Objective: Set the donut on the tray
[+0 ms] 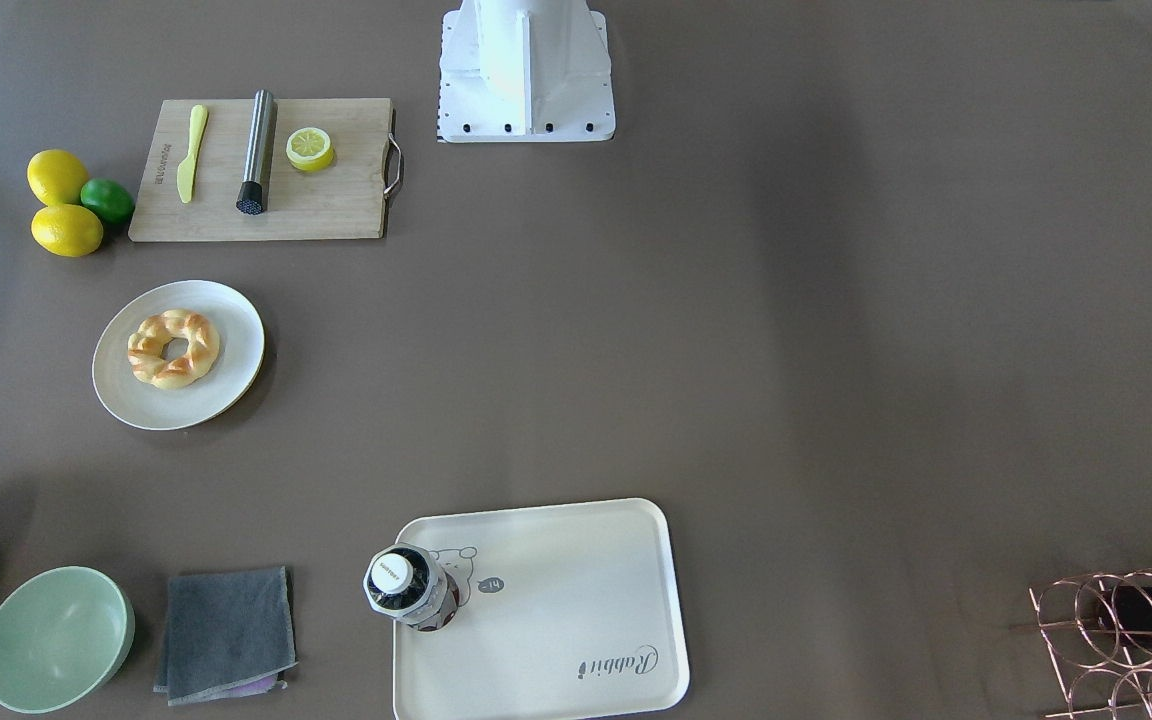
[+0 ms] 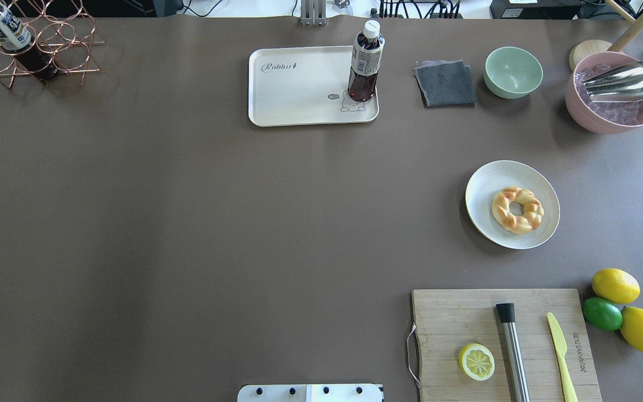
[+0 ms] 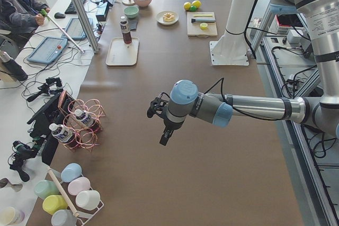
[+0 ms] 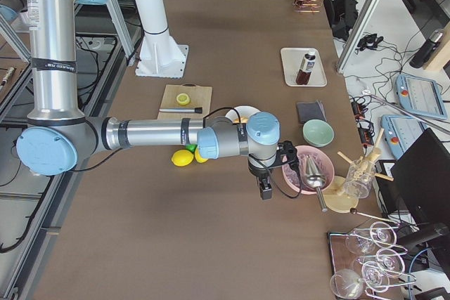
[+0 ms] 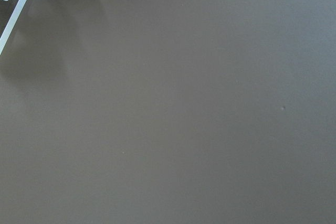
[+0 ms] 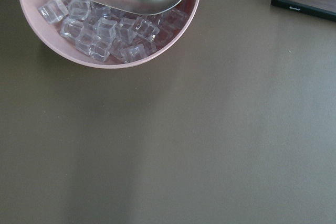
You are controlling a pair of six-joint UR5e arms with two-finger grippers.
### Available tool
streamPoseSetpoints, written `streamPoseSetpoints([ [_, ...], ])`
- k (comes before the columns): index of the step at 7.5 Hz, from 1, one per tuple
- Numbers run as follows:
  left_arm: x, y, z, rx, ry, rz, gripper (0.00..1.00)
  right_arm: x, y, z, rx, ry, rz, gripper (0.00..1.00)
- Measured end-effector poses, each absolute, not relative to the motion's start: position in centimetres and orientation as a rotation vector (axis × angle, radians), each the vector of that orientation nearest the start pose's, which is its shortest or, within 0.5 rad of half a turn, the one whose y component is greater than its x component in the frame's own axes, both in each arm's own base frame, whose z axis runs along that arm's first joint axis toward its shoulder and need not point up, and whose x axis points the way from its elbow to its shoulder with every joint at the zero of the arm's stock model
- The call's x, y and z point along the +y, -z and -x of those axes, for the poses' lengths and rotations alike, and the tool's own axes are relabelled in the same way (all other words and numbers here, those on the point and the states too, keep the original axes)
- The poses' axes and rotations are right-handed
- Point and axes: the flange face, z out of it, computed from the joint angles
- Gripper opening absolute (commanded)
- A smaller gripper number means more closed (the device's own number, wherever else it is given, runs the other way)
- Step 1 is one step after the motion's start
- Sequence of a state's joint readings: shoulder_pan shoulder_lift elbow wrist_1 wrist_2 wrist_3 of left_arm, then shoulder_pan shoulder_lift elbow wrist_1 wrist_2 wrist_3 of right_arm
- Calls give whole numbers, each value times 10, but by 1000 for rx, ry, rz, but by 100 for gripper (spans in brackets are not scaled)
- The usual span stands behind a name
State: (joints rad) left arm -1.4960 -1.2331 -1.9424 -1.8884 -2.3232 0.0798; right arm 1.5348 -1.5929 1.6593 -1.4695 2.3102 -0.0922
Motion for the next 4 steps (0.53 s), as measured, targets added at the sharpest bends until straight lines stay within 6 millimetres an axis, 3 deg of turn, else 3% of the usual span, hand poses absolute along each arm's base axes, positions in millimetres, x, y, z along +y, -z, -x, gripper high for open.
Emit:
streamPoseSetpoints([
  [4,-373,-583,38,746,-274,-340,97,-494,-615,-49,-727,148,-173,100],
])
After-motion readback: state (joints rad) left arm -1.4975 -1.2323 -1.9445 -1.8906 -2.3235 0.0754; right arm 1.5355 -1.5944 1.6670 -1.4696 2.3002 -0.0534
